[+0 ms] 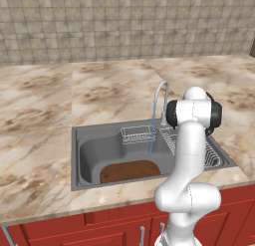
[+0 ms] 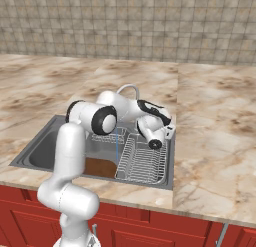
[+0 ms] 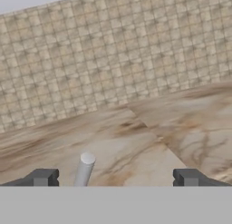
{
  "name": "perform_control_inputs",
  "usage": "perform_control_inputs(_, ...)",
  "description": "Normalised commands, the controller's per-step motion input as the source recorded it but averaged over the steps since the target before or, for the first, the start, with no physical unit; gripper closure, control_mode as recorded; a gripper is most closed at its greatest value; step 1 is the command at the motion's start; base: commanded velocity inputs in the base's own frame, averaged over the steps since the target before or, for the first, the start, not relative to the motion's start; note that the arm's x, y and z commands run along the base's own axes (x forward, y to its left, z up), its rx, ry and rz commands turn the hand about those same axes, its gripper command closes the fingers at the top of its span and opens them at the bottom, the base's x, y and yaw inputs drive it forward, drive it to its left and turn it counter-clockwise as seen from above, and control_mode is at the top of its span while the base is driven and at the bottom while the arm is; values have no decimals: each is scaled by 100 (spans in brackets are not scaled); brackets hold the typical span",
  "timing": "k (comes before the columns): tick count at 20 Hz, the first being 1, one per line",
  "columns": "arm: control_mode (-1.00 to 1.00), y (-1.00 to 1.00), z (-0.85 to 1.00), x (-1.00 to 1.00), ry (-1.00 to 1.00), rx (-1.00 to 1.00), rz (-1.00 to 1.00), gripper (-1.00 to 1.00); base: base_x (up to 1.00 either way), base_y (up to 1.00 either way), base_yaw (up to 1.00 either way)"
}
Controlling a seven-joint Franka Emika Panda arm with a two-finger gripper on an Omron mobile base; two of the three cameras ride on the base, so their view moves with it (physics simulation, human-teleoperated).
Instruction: Turn on the sink faucet with hot water and rinse the cutting board for ten seconds, then turn off the faucet. Push the cutting board to reach the water if necessary.
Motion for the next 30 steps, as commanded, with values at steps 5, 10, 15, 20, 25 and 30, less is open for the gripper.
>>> perform_control_inputs(5,-100,0,20,0,4,0,0,-100,0,0,0)
perform_control_inputs(10,-100,0,20,0,5,1,0,-100,0,0,0)
perform_control_inputs(15,-100,0,16,0,7,2,0,-100,0,0,0)
perform_control_inputs(20,-100,0,11,-2,9,1,1,-100,0,0,0)
perform_control_inputs(25,-100,-1,5,-6,11,0,2,-100,0,0,0)
perform_control_inputs(30,-100,-8,0,-12,11,0,4,-100,0,0,0)
